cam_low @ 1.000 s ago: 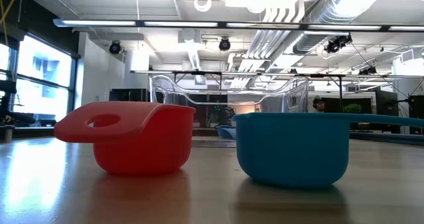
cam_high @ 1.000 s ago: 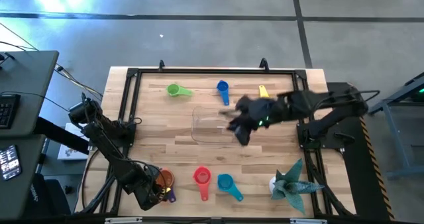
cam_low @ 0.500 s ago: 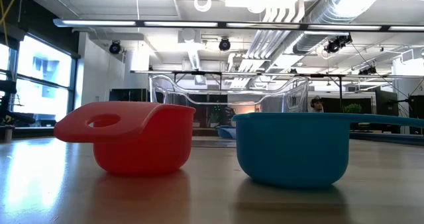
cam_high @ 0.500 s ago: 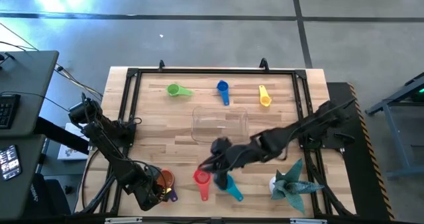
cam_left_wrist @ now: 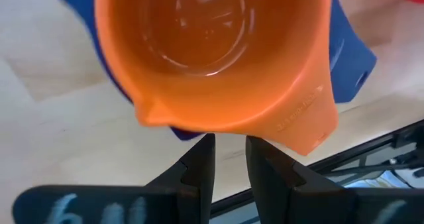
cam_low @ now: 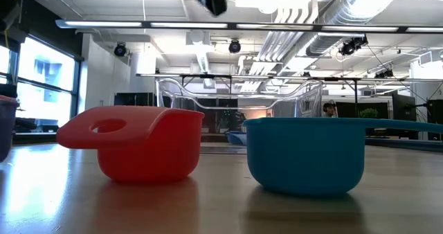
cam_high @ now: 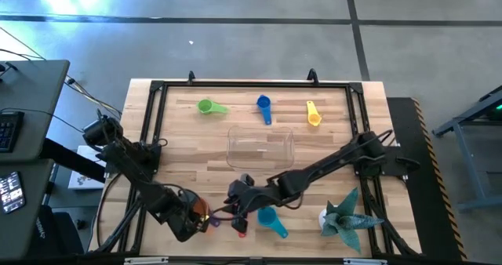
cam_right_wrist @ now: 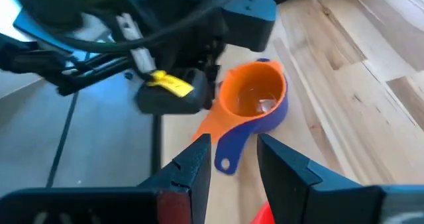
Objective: Nest measuring cups in basket
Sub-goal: Adjust the stacked measuring cups
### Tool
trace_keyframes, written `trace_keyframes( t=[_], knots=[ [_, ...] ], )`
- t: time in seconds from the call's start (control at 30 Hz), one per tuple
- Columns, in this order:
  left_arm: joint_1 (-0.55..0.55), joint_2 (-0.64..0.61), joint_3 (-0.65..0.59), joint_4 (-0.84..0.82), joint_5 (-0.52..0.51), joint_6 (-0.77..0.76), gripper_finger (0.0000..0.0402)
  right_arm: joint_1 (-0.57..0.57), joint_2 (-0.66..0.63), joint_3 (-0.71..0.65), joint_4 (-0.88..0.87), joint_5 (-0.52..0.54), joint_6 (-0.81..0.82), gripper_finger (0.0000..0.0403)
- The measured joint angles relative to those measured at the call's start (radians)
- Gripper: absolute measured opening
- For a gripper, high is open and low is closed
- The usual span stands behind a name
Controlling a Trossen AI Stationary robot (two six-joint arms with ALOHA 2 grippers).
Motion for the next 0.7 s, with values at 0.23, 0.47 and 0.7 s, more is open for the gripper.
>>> trace_keyframes(
  t=[0.23,0.47,0.7],
  knots=[
    [0.027,0.000,0.000,0.001,-0.005,0.035,0.0074,-0.062,0.081,0.000,0.005,-0.063,0.003,0.0114],
    [0.070,0.000,0.000,-0.005,-0.057,0.072,0.0074,-0.101,0.099,0.000,0.007,-0.094,0.011,0.0114],
    [0.119,0.000,0.000,0.024,-0.060,0.131,0.0074,-0.104,0.100,0.000,0.009,-0.098,0.011,0.0114]
  ],
)
